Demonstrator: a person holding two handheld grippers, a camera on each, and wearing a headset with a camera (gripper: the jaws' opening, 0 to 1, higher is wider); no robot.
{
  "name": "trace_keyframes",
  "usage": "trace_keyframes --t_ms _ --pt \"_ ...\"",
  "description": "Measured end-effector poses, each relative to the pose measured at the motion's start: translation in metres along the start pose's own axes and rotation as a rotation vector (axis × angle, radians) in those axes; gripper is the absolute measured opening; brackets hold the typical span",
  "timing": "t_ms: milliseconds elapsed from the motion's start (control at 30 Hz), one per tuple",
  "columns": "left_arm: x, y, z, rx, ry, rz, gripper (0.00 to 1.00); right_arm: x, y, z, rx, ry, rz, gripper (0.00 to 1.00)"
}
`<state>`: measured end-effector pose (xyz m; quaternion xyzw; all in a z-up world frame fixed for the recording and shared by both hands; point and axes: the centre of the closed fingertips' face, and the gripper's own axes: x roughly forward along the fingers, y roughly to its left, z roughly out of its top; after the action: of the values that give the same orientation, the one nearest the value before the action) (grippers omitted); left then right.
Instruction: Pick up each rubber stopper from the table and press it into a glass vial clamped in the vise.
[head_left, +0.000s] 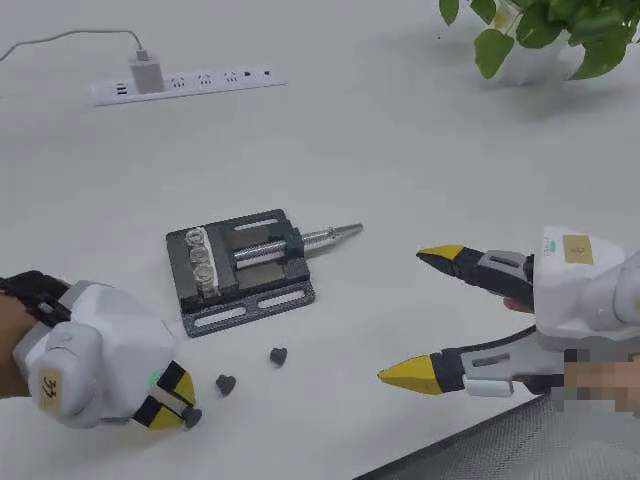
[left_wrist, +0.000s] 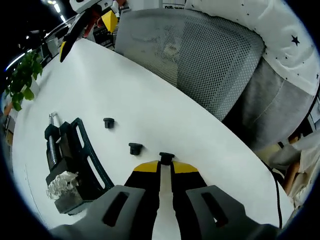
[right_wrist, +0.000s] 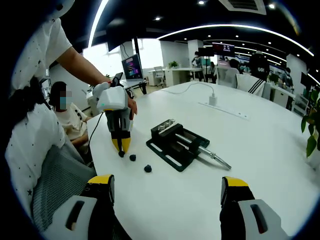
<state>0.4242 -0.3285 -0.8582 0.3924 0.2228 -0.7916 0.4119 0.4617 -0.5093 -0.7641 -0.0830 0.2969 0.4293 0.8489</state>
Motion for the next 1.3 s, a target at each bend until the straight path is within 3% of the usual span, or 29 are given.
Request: trace_keyframes --t_ms 100,133,367,567,700,900,1100,1233,1300 --pt "-0.004 0.004 0.006 -0.071 -0.038 0.042 0.04 0.001 0.001 0.003 -0.003 -0.006 0.006 0.86" --pt "-0.005 0.006 0.011 -0.124 -0.067 0.061 0.04 0.001 0.002 0.006 -0.007 -0.009 0.007 0.86" --pt "-0.021 0.018 0.037 -0.343 -0.235 0.173 0.04 0.005 0.004 0.027 -0.033 -0.037 0.03 0.86" --pt "-0.033 0.024 0.047 -0.393 -0.282 0.271 0.04 0.01 0.011 0.047 -0.063 -0.063 0.064 0.84" --pt "-0.05 0.032 0.059 -0.475 -0.37 0.359 0.04 0.014 0.019 0.064 -0.078 -0.076 0.097 0.8" --pt "-0.071 0.039 0.067 -0.566 -0.442 0.472 0.04 0.018 0.033 0.087 -0.102 -0.097 0.15 0.74" --pt "-0.091 0.041 0.077 -0.624 -0.509 0.561 0.04 0.022 0.052 0.105 -0.136 -0.078 0.22 0.67" --pt "-0.105 0.044 0.084 -0.694 -0.577 0.619 0.04 0.025 0.064 0.11 -0.175 -0.016 0.268 0.63" --pt "-0.109 0.043 0.088 -0.699 -0.597 0.631 0.04 0.026 0.071 0.111 -0.202 0.017 0.295 0.59"
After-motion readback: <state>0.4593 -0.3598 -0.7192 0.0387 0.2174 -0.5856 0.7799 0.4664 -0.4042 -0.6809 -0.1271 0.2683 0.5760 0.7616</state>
